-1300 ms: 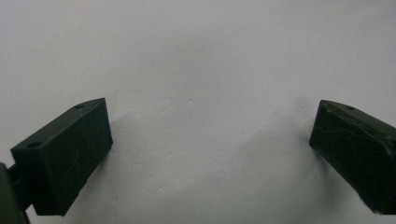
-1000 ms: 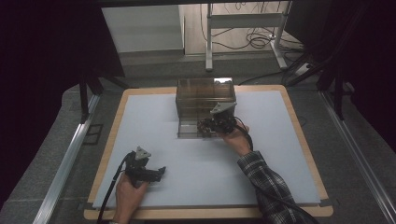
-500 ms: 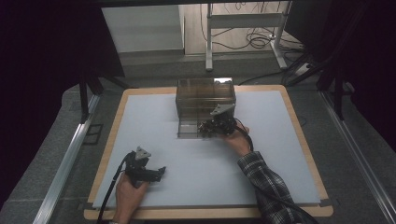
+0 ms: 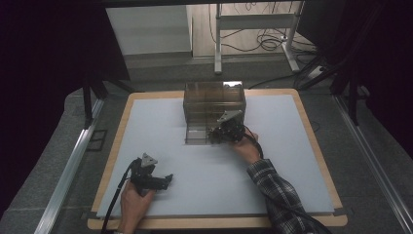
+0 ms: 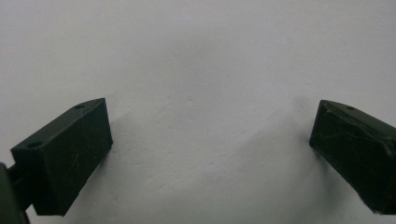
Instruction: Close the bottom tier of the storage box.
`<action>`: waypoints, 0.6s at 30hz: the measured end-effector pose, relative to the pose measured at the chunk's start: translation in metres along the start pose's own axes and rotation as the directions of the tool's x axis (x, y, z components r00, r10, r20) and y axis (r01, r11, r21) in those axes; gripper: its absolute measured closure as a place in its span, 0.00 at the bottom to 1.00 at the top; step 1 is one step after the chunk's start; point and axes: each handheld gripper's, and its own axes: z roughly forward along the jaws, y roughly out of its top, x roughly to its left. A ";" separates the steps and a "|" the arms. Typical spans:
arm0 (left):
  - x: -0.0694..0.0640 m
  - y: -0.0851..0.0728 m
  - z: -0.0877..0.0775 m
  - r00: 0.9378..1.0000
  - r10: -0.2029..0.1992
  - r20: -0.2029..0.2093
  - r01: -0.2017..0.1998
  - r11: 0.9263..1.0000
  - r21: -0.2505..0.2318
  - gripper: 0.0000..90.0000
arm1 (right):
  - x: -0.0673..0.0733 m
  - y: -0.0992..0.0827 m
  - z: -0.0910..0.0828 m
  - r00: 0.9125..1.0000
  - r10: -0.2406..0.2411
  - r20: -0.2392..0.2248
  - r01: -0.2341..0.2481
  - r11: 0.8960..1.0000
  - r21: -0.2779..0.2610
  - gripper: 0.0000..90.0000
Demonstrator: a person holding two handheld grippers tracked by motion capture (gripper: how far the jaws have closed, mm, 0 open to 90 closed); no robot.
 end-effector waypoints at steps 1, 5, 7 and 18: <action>0.000 0.000 0.000 1.000 -0.005 0.000 0.005 1.000 -0.005 0.00 | 0.000 -0.001 0.001 1.000 -0.003 0.001 0.003 1.000 0.004 0.89; 0.000 0.000 0.000 1.000 -0.005 0.000 0.005 1.000 -0.005 0.00 | 0.000 -0.002 0.002 1.000 0.000 0.001 0.000 1.000 0.009 0.89; 0.000 0.000 0.000 1.000 0.000 0.000 0.000 1.000 0.000 0.00 | 0.000 -0.001 0.002 1.000 0.003 0.002 -0.003 1.000 0.010 0.89; 0.000 0.000 0.000 1.000 0.001 0.000 -0.001 1.000 0.000 0.00 | 0.000 0.000 -0.004 1.000 0.011 -0.004 -0.011 1.000 -0.017 0.80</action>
